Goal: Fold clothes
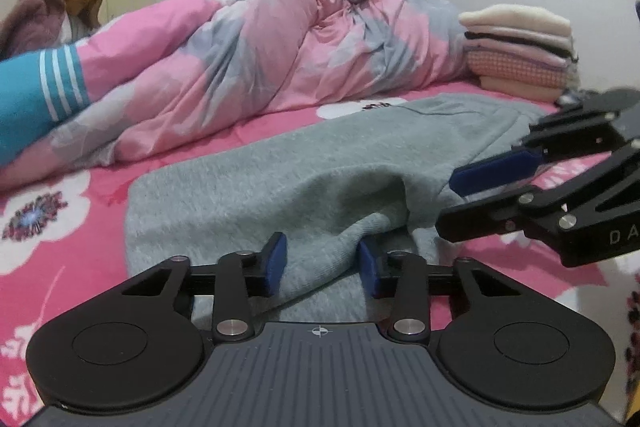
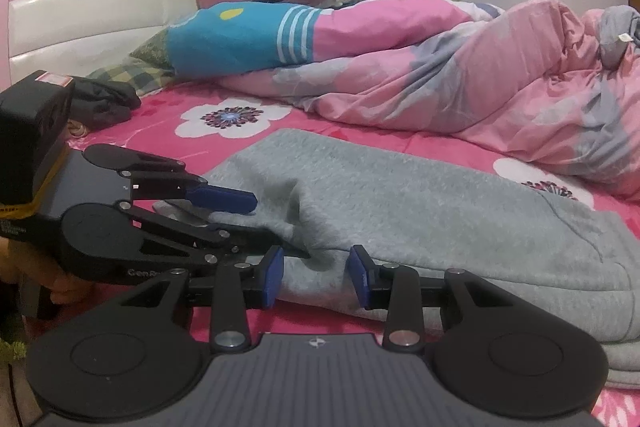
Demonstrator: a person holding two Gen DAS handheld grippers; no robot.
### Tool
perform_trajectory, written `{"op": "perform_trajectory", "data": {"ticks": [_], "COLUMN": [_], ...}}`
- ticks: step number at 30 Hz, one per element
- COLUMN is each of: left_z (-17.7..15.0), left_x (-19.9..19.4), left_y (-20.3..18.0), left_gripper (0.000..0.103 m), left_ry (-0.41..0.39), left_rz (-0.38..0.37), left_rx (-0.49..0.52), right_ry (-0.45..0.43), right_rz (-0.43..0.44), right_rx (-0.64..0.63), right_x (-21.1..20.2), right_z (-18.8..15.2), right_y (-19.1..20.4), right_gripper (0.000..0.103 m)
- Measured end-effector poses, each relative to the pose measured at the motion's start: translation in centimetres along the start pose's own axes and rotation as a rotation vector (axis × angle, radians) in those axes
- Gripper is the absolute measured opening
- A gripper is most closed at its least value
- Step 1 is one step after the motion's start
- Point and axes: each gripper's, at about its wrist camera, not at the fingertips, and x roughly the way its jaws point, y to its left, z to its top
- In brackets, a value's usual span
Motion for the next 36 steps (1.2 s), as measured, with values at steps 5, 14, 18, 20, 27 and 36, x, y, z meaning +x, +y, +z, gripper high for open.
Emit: {"op": "perform_trajectory", "data": {"ticks": [5, 14, 18, 20, 27, 36], "left_z": [0.5, 0.6, 0.8, 0.9, 1.1, 1.0], "left_x": [-0.1, 0.2, -0.4, -0.7, -1.1, -1.8], "left_y": [-0.7, -0.3, 0.5, 0.6, 0.1, 0.2], "left_gripper": [0.016, 0.01, 0.01, 0.009, 0.008, 0.007], "left_ry": [-0.034, -0.072, -0.131, -0.163, -0.206, -0.25], "left_rz": [0.02, 0.03, 0.023, 0.025, 0.035, 0.003], "left_rx": [0.051, 0.016, -0.048, -0.061, -0.05, -0.059], "right_ry": [0.003, 0.045, 0.03, 0.022, 0.064, -0.023], "right_rz": [0.008, -0.046, -0.004, 0.022, 0.074, 0.063], "right_rx": [-0.005, 0.066, 0.1, 0.088, 0.177, 0.316], "right_x": [-0.2, 2.8, 2.6, 2.4, 4.8, 3.6], "right_z": [0.1, 0.9, 0.8, 0.8, 0.1, 1.3], "right_y": [0.5, -0.3, -0.8, -0.6, -1.9, -3.2], "right_gripper": [0.038, 0.022, 0.0, 0.0, 0.0, 0.0]}}
